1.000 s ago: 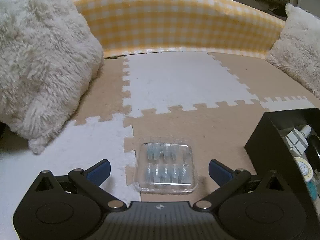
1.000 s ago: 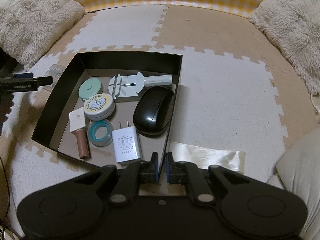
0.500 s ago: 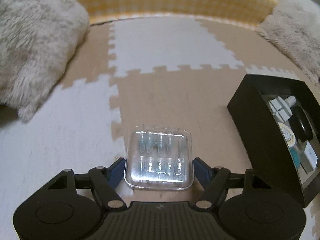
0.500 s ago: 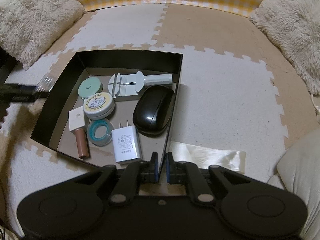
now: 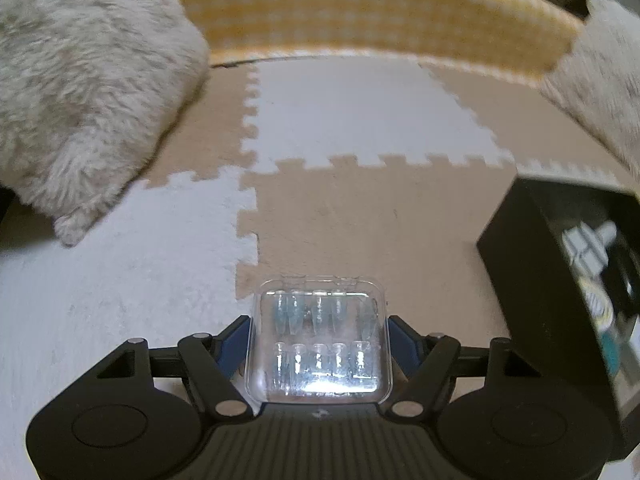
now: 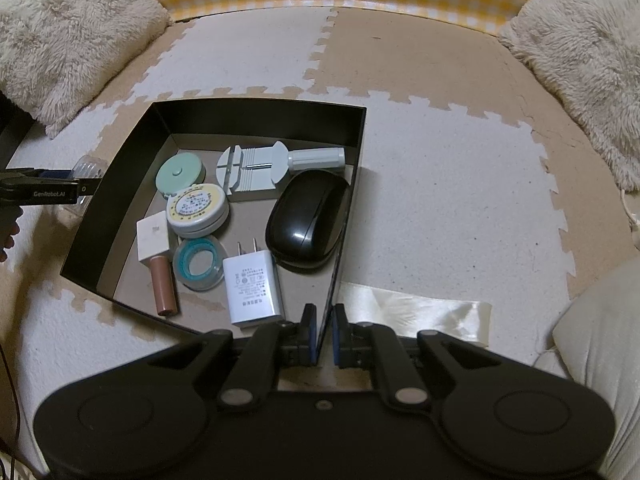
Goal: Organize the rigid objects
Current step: 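Carry the clear pin box into the black box and release it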
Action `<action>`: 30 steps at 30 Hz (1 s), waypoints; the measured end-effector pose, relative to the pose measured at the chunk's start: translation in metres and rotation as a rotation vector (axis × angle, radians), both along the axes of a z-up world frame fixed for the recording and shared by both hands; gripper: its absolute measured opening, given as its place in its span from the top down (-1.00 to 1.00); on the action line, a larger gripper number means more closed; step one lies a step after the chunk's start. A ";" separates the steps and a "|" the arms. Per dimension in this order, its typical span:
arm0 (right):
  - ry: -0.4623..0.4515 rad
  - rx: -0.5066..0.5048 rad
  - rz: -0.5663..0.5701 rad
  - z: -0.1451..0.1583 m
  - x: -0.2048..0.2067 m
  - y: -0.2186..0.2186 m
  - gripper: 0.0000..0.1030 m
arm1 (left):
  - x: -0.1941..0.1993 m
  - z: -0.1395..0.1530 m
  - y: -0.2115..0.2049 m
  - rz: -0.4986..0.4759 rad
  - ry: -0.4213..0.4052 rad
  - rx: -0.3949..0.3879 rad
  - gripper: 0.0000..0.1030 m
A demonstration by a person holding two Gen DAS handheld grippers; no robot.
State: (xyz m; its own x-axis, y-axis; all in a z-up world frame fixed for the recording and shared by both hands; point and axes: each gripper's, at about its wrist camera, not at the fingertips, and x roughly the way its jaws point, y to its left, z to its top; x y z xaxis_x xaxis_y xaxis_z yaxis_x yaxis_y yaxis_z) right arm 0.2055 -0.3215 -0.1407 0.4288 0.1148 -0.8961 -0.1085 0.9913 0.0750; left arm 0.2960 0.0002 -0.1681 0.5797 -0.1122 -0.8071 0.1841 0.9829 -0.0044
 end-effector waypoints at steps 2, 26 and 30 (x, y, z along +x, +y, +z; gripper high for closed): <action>0.000 0.000 0.000 0.000 0.000 0.000 0.84 | -0.002 0.014 0.003 0.051 -0.052 -0.028 -0.41; 0.000 0.001 0.000 0.000 0.000 0.000 0.84 | -0.076 0.072 -0.127 -0.109 -0.060 -0.236 -0.42; 0.001 0.000 0.001 0.000 0.000 0.000 0.84 | -0.085 0.056 -0.136 -0.108 -0.016 -0.203 -0.42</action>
State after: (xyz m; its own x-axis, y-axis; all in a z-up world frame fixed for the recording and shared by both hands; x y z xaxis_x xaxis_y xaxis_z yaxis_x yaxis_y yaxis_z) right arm 0.2057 -0.3214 -0.1407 0.4281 0.1154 -0.8963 -0.1093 0.9912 0.0754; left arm 0.2114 -0.1359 -0.1126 0.5679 -0.3336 -0.7524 0.2899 0.9367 -0.1965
